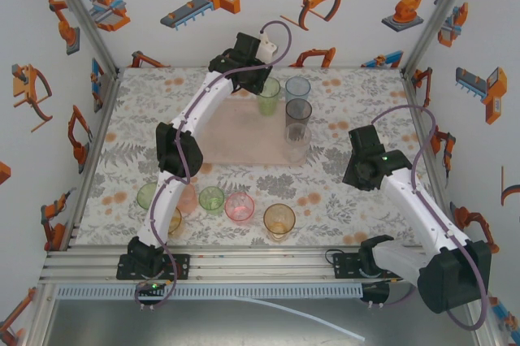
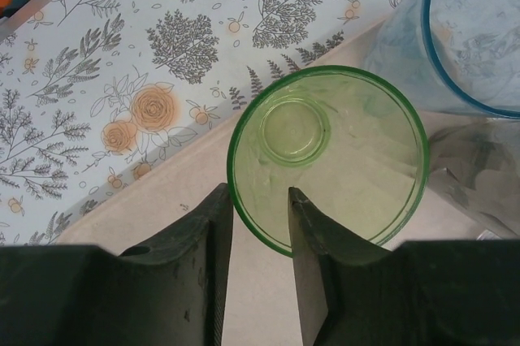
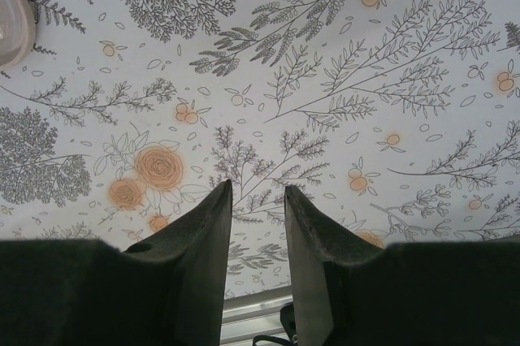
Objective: Place the glasses into the tray
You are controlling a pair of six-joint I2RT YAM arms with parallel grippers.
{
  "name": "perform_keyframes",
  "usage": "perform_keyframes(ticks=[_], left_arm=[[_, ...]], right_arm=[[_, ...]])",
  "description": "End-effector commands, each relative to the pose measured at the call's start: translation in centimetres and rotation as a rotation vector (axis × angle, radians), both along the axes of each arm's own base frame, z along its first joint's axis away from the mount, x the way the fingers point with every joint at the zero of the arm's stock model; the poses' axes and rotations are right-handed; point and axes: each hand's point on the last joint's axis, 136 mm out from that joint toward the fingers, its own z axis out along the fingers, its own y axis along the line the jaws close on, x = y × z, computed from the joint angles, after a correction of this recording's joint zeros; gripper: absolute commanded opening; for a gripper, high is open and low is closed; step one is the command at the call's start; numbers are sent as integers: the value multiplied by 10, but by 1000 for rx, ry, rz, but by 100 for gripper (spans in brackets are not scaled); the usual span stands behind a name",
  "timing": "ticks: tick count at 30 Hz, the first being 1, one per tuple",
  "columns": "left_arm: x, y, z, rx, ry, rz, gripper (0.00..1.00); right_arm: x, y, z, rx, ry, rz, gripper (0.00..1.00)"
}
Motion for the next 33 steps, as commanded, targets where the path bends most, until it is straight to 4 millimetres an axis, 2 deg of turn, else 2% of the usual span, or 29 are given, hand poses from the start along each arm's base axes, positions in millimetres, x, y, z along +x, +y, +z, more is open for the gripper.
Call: perform_keyframes(ticks=[1, 10, 20, 26, 33], left_arm=[[7, -1, 13, -14, -43, -2, 41], [7, 0, 24, -19, -66, 0, 48], [4, 4, 23, -20, -44, 7, 57], [5, 6, 18, -31, -22, 14, 58], [2, -1, 19, -61, -10, -28, 58]], right_arm=[[5, 0, 5, 6, -19, -2, 34], [4, 1, 7, 15, -26, -6, 33], [3, 1, 10, 27, -38, -8, 34], [1, 1, 10, 33, -41, -12, 34], [0, 1, 11, 35, -43, -14, 34]])
